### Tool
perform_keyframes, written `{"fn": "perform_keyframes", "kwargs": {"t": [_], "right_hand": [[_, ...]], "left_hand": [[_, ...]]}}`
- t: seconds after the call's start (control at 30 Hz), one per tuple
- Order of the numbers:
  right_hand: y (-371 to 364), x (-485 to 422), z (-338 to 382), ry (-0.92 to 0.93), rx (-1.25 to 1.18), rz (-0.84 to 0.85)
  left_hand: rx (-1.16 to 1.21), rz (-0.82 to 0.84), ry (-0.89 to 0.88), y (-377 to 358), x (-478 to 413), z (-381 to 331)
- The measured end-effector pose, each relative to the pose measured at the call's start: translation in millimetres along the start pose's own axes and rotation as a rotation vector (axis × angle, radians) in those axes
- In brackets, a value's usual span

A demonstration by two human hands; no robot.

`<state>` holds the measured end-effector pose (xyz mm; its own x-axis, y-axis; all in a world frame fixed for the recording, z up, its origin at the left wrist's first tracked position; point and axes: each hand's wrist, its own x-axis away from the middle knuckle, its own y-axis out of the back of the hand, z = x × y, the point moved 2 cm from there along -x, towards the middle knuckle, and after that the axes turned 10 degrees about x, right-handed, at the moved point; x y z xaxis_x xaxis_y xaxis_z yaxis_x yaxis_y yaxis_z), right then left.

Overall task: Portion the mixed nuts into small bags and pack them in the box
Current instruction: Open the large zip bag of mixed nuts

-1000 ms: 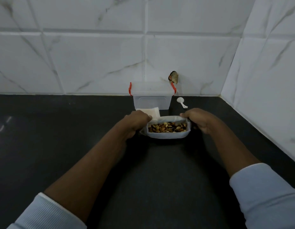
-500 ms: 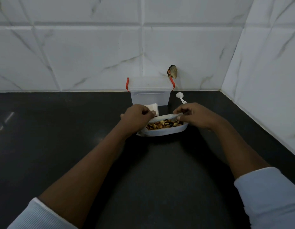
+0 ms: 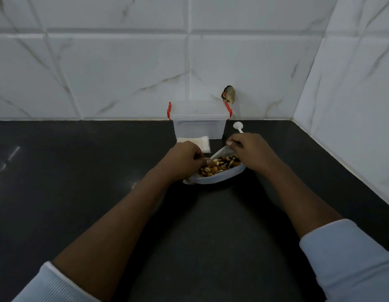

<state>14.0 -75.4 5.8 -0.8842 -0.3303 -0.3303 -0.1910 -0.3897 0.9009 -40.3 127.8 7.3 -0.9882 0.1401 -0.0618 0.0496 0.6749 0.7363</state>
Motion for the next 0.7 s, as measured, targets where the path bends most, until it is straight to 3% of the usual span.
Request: {"fn": "perform_keyframes", "kwargs": {"t": [0.13, 0.27, 0.43, 0.6, 0.7], "right_hand": [[23.5, 6.5, 1.0, -0.204, 0.249, 0.103], [24.4, 19.9, 6.7, -0.34, 0.051, 0.353], [17.7, 15.9, 3.4, -0.331, -0.065, 0.13], [19.1, 17.7, -3.3, -0.422, -0.268, 0.312], [16.0, 18.2, -3.2, -0.411, -0.275, 0.325]], "left_hand": [[-0.014, -0.042, 0.0, -2.8, 3.0, -0.8], [0.01, -0.135, 0.025, -6.9, 6.3, -4.5], [0.241, -0.248, 0.111, -16.5, 12.0, -11.2], [0.413, -0.108, 0.263, -21.5, 14.6, -11.6], [0.487, -0.053, 0.335, -16.4, 8.3, -16.4]]}}
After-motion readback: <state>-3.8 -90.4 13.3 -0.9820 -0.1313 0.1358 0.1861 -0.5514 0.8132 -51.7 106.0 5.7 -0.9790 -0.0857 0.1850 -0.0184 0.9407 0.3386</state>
